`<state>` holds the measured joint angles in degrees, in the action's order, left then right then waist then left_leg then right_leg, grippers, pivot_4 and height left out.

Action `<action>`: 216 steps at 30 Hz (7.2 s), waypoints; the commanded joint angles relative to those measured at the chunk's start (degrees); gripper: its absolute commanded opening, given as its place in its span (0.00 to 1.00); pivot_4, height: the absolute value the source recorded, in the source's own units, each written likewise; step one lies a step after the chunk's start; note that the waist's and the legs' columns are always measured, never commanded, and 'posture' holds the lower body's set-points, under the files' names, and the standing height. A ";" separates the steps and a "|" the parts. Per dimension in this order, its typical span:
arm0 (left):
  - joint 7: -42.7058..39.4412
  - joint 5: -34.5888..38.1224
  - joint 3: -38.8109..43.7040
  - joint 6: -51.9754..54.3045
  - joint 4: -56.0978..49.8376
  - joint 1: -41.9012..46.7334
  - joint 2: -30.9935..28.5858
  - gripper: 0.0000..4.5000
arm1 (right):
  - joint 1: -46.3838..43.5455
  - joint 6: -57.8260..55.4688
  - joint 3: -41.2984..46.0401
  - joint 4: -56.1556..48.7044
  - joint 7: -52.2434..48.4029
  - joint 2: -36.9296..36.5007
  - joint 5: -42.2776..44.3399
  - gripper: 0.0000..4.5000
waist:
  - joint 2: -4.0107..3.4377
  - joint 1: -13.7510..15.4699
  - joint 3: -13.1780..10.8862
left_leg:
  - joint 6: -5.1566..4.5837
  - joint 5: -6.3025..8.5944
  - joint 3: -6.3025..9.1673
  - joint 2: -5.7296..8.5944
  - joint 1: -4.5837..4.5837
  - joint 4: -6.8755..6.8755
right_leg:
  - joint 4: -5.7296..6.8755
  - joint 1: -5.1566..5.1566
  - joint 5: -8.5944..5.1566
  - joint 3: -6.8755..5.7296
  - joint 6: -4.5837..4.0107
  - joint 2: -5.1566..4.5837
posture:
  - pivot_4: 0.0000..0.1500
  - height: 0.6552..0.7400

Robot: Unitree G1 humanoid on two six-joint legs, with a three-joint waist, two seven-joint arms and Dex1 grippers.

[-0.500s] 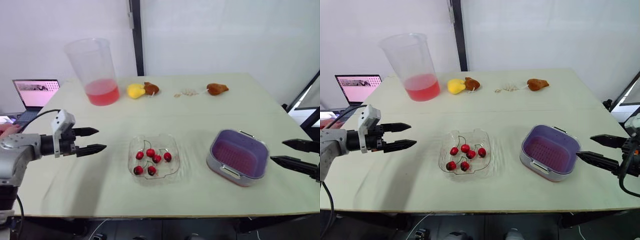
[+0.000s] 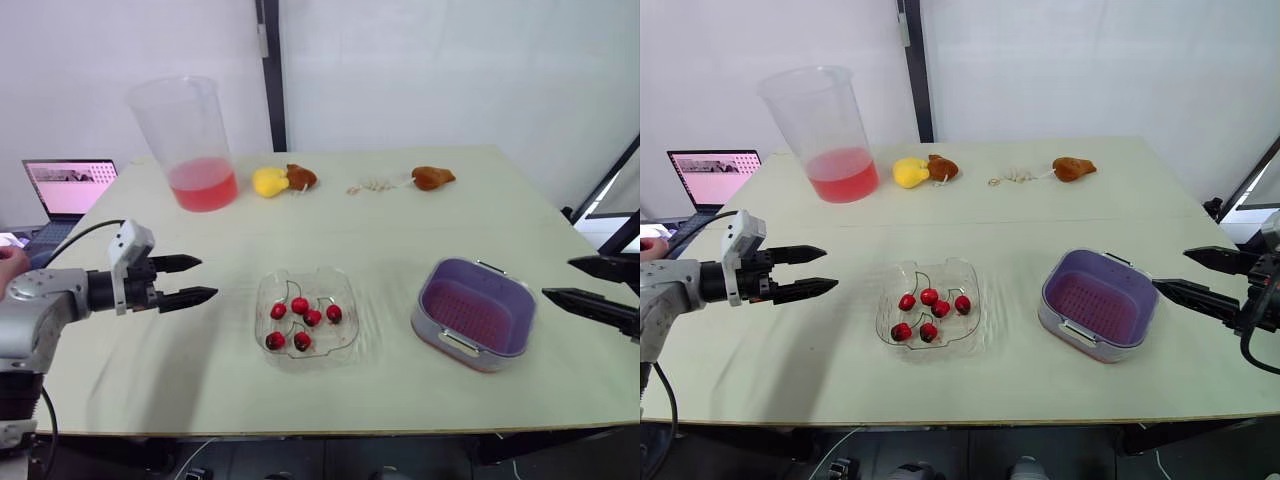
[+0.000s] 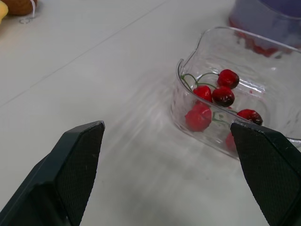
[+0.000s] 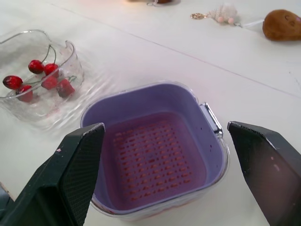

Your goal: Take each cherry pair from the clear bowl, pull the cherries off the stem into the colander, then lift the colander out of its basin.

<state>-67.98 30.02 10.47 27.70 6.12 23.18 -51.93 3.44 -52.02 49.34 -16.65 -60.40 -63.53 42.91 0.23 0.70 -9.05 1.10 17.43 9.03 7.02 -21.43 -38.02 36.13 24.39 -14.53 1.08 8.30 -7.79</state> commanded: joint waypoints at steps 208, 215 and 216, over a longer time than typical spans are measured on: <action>6.16 21.86 -0.18 10.90 -12.75 12.14 20.64 0.00 | -48.83 -6.43 -52.87 -2.74 20.53 44.12 -10.52 0.41 | 0.18 -3.23 -0.22 | 0.25 -0.08 -0.02 0.00 -0.77 -0.27 | 0.85 1.10 0.15 0.08 -0.23 0.06 | 1.00 1.00; 6.81 21.53 -0.17 10.74 -12.92 12.13 20.78 0.00 | -49.32 -5.30 -53.16 -2.57 20.59 44.00 -9.96 0.41 | 0.18 -3.22 -0.22 | 0.25 -0.08 -0.03 0.00 -0.77 -0.28 | 0.85 1.09 0.15 0.08 -0.23 0.06 | 1.00 1.00; 6.90 21.27 -0.21 10.51 -12.74 12.20 20.81 0.00 | -49.39 -5.26 -53.18 -2.67 20.65 44.00 -9.87 0.41 | 0.18 -3.22 -0.22 | 0.25 -0.08 -0.02 0.00 -0.77 -0.28 | 0.85 1.09 0.15 0.08 -0.23 0.06 | 1.00 1.00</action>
<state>-61.17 50.67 9.71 38.61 -4.89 34.56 -31.09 -44.91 -58.46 -4.11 -18.22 -39.79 -19.62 31.97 0.41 -2.52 -9.26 1.35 17.35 9.00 7.02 -22.20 -38.30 36.98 25.48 -14.38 1.16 8.07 -7.73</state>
